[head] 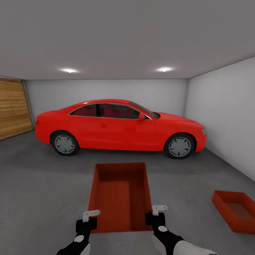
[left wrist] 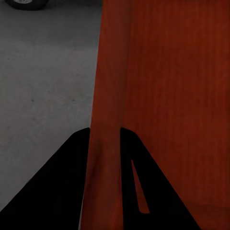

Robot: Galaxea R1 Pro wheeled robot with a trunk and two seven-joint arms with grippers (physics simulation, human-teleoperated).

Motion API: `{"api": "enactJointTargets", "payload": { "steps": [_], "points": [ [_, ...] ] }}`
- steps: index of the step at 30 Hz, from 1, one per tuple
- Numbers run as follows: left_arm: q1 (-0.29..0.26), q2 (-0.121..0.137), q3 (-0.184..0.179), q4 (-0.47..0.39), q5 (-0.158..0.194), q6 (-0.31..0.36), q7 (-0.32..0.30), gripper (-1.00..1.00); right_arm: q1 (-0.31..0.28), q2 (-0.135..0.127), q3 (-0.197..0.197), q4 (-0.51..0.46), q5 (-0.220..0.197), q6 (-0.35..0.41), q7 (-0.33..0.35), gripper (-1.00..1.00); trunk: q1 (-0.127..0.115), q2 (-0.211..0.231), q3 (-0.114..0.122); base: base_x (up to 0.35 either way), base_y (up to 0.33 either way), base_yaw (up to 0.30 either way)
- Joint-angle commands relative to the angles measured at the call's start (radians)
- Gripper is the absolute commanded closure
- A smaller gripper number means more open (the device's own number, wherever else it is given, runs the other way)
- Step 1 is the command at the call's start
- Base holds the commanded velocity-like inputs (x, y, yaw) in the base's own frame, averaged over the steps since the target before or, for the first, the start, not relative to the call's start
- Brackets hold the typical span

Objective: Move the two storage containers from the living room to the garage. In the garage, place one container on the floor and stack the other container on top of it (either order is fine).

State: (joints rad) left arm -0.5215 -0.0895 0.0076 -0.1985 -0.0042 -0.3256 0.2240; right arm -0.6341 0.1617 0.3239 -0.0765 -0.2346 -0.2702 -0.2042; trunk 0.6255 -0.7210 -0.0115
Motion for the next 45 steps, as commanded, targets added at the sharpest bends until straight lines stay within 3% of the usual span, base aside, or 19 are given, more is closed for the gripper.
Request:
{"api": "enactJointTargets", "payload": {
  "steps": [1,13,45],
  "points": [
    [0.0,-0.001,0.009,0.004,0.009,-0.004,0.008,1.0,-0.001,0.001,-0.013,-0.015,0.0,-0.003,0.002,1.0,0.001,-0.001,-0.001,0.321,0.0,0.0],
    [-0.001,-0.001,0.01,0.003,0.007,-0.004,0.008,1.0,-0.001,0.001,-0.011,-0.015,0.0,-0.003,0.003,1.0,0.001,-0.001,-0.001,0.32,0.037,-0.159],
    [-0.001,-0.001,0.009,0.003,0.007,-0.005,-0.003,1.0,-0.001,0.001,-0.012,-0.015,0.0,-0.003,0.005,1.0,0.001,-0.001,-0.001,0.295,0.229,-0.248]
  ]
}}
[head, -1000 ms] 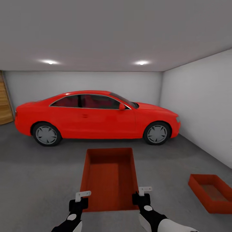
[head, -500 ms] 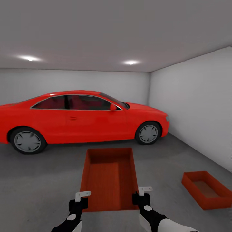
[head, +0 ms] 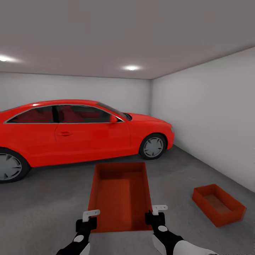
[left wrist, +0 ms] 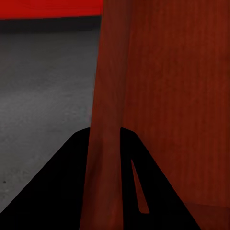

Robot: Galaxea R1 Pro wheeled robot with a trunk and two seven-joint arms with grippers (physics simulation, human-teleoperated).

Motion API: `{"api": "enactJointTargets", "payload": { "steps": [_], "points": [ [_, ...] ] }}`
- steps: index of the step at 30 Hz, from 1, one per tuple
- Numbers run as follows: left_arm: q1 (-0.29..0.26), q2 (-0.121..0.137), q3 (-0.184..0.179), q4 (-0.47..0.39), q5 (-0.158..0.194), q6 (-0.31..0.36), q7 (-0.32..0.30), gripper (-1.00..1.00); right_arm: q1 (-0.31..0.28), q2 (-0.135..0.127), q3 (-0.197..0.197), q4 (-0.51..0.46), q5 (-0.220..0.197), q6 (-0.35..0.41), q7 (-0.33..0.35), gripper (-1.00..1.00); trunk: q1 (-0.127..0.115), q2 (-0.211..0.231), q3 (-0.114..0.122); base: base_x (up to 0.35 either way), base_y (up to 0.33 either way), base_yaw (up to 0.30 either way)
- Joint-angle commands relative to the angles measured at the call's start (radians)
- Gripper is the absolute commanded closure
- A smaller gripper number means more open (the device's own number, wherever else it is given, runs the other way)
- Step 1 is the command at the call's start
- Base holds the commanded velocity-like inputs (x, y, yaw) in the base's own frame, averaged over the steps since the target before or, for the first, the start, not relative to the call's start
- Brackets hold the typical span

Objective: Move the two storage containers from the living room to the garage. In the garage, place one container on the floor and stack the other container on top of it (either order is fine).

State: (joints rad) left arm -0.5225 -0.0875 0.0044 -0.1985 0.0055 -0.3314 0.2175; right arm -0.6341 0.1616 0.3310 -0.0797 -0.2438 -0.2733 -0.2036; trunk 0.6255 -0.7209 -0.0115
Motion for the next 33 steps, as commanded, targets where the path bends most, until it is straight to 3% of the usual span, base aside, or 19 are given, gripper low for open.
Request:
{"api": "enactJointTargets", "payload": {
  "steps": [1,33],
  "points": [
    [-0.001,-0.003,0.013,0.002,-0.002,0.001,0.003,1.0,-0.001,0.001,-0.02,-0.012,0.009,0.0,0.004,1.0,0.001,-0.001,-0.001,0.292,0.235,-0.281],
    [0.0,-0.003,0.013,0.003,-0.002,0.002,0.003,1.0,-0.001,0.001,-0.02,-0.012,0.009,0.0,0.004,1.0,0.001,-0.001,-0.001,0.292,0.235,-0.281]
  ]
}}
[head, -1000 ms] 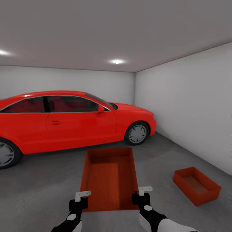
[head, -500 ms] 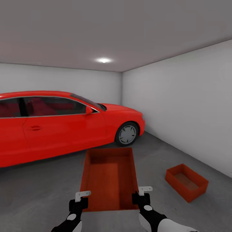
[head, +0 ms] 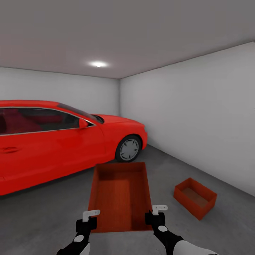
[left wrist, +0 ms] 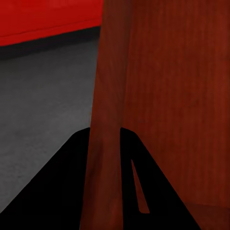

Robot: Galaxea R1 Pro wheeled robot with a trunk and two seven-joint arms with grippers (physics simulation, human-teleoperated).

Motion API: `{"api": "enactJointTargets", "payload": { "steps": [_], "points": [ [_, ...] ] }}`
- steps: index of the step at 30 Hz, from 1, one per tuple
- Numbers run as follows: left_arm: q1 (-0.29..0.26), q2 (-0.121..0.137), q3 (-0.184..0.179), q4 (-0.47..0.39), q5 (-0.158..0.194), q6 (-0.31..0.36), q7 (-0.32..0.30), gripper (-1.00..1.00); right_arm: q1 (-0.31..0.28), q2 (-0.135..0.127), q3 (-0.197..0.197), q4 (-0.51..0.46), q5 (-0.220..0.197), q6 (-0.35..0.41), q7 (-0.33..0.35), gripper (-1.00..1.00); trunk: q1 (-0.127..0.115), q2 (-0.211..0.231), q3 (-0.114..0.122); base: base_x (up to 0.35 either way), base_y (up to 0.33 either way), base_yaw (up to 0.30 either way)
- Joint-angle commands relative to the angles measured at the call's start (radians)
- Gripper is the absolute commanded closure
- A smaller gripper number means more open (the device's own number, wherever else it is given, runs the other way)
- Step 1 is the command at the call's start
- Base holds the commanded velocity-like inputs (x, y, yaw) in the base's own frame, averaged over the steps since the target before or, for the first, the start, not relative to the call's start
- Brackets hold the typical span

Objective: Move the two storage containers from the living room to the garage. In the garage, place one container on the floor and stack the other container on top of it (either order is fine).

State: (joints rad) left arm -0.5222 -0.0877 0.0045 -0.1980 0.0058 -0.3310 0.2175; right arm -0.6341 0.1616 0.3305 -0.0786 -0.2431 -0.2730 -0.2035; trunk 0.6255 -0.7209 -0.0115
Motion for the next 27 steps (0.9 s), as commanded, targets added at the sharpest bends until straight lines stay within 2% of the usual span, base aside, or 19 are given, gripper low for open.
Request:
{"api": "enactJointTargets", "payload": {
  "steps": [1,27],
  "points": [
    [0.0,-0.003,0.012,0.002,-0.003,0.001,0.003,1.0,-0.001,0.001,-0.019,-0.013,0.008,0.0,0.004,1.0,0.001,-0.001,-0.001,0.292,0.235,-0.281],
    [0.0,-0.003,0.013,0.003,-0.003,0.001,0.003,1.0,-0.001,0.0,-0.019,-0.013,0.008,0.0,0.004,1.0,0.001,-0.001,-0.001,0.292,0.233,-0.281]
  ]
}}
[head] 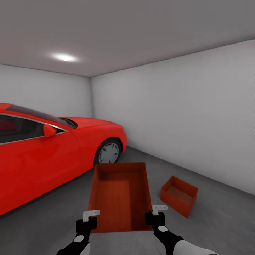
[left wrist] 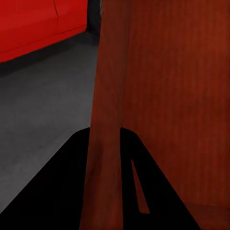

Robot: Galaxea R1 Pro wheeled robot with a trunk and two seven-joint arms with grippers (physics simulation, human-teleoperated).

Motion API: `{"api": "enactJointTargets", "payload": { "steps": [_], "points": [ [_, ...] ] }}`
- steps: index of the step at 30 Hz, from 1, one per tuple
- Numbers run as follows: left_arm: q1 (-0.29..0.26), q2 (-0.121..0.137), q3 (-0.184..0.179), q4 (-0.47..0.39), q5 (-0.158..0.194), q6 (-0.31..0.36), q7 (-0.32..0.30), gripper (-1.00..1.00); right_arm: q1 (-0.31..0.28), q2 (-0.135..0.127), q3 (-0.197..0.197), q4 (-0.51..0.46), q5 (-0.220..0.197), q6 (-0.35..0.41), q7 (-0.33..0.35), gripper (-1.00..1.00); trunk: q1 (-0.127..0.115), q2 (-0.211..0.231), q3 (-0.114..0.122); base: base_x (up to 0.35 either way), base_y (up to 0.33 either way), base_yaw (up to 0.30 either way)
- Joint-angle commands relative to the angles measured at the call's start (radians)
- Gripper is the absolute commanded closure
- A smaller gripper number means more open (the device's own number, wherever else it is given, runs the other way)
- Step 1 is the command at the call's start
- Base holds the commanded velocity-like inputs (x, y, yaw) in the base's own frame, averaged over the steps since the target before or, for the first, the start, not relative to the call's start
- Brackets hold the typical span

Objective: Move the two storage containers from the living room to the garage. In the garage, place one container on the floor and stack the other container on top of it (either order is fine).

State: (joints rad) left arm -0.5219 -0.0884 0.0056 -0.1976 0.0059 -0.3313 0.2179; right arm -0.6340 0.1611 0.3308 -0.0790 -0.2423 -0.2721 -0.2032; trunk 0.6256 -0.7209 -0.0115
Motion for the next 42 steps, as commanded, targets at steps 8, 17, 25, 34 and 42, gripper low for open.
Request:
{"api": "enactJointTargets", "payload": {
  "steps": [8,17,25,34,42],
  "points": [
    [-0.001,-0.002,0.011,0.003,-0.003,0.001,0.003,1.0,-0.001,0.001,-0.019,-0.013,0.008,-0.001,0.004,1.0,0.001,-0.001,-0.001,0.292,0.231,-0.282],
    [-0.001,-0.002,0.011,0.003,-0.003,0.001,0.003,1.0,-0.001,0.001,-0.019,-0.013,0.008,-0.001,0.004,1.0,0.001,-0.001,-0.001,0.292,0.231,-0.281],
    [-0.001,-0.002,0.011,0.003,-0.003,0.001,0.003,1.0,-0.001,0.001,-0.019,-0.013,0.008,-0.001,0.004,1.0,0.001,-0.001,-0.001,0.292,0.226,-0.281],
    [-0.001,-0.002,0.011,0.003,-0.003,0.001,0.003,1.0,-0.001,0.001,-0.019,-0.013,0.008,-0.001,0.004,1.0,0.001,-0.001,-0.001,0.292,0.219,-0.281],
    [-0.001,-0.002,0.011,0.0,-0.003,0.001,0.003,1.0,-0.001,0.001,-0.019,-0.013,0.008,-0.001,0.004,1.0,0.001,-0.001,-0.001,0.3,0.17,-0.281]
  ]
}}
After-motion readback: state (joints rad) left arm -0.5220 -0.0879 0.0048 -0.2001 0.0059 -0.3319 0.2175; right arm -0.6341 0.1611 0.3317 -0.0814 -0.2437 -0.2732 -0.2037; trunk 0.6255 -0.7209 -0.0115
